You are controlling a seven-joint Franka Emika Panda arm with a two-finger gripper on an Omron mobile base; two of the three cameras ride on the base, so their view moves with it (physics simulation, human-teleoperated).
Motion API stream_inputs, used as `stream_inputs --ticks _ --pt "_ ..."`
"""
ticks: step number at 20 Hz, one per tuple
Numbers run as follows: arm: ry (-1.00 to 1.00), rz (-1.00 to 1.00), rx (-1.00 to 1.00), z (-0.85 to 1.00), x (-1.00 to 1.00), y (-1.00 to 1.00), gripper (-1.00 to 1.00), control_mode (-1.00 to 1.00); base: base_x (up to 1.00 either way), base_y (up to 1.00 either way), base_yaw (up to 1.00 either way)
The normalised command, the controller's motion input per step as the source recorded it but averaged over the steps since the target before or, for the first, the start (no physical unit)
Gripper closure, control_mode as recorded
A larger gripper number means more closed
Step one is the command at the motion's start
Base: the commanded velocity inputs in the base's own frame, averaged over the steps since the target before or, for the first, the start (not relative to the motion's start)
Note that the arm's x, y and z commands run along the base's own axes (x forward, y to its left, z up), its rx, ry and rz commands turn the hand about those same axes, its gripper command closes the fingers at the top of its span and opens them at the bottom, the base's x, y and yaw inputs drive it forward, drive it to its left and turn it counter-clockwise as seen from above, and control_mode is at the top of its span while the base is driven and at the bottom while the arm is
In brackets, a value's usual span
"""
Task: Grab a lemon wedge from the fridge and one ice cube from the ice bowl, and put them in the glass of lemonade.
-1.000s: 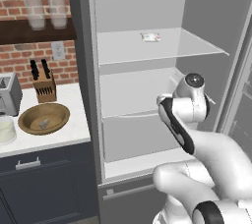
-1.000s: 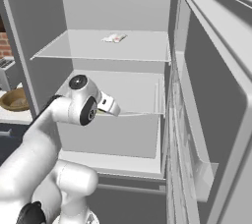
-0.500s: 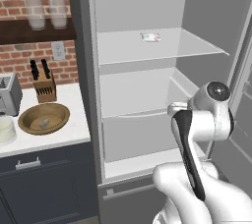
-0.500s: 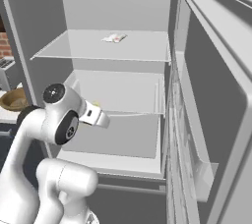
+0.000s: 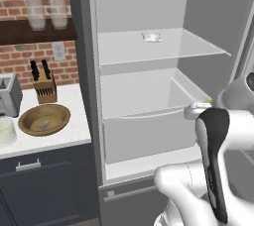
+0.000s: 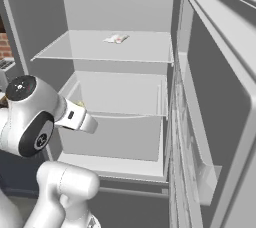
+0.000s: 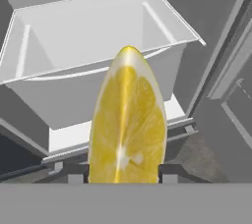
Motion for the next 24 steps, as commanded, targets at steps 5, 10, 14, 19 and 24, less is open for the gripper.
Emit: stream_inputs --ticks 5,10,14,19,24 --pt "0.0 0.03 0.0 0.05 -0.38 0.08 1.0 1.0 -0.32 0.3 0.06" --pt "0.0 0.0 0.0 0.0 0.0 0.0 1.0 1.0 -0.29 0.79 0.14" --pt "0.0 0.0 0.0 0.0 0.0 0.0 1.0 1.0 -0.12 0.99 0.16" --pt "0.0 0.0 0.0 0.0 0.0 0.0 1.0 1.0 0.07 1.0 0.08" --pt "0.0 0.0 0.0 0.0 0.0 0.0 1.0 1.0 0.65 1.0 0.0"
